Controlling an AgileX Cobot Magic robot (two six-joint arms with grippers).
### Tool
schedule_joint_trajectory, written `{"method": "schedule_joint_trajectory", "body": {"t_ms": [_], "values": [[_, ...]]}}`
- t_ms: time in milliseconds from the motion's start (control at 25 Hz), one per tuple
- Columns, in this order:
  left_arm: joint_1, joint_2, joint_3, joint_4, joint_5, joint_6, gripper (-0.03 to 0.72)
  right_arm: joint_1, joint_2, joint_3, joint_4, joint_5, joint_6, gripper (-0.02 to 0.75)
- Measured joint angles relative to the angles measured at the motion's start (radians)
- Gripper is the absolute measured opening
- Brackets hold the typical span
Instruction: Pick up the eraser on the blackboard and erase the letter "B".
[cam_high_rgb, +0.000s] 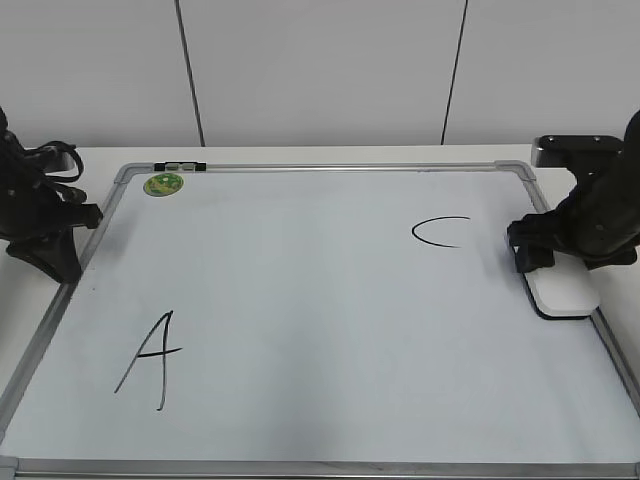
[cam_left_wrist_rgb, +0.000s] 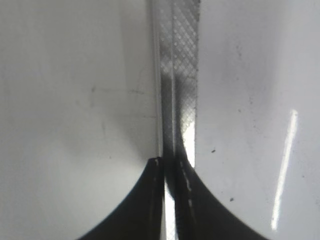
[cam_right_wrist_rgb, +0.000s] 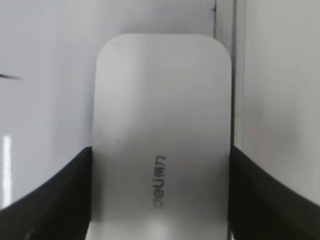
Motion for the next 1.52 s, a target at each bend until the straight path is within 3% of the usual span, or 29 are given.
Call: {"method": "schedule_joint_trajectory", "body": {"t_ms": [280,560,1080,1240,1400,1520], "values": [[0.0,0.0,0.0,0.0,0.0,0.0,0.011,0.0,0.014,0.0,0.0,0.004,0.001,0.546],[0.0,0.0,0.0,0.0,0.0,0.0,0.011,0.0,0.014,-0.003,0.002,0.019,0.001,0.629],[0.0,0.0,0.0,0.0,0.0,0.004,0.043,0.0,-0.08,-0.108,-0.007,0.17,0.002,0.629],[0.0,0.0,0.0,0.002,-0.006,0.008,0.149,0.0,-0.1,-0.14,-0.007,0.215,0.001,0.625],[0.0,0.0,0.0,0.002,-0.019,0.008,0.336,0.0,-0.102,-0.142,-0.007,0.259,-0.001,0.615],[0.0,0.0,0.002,-0.004,-0.027,0.008,0.435,0.0,-0.106,-0.147,-0.007,0.295,-0.001,0.608]]}}
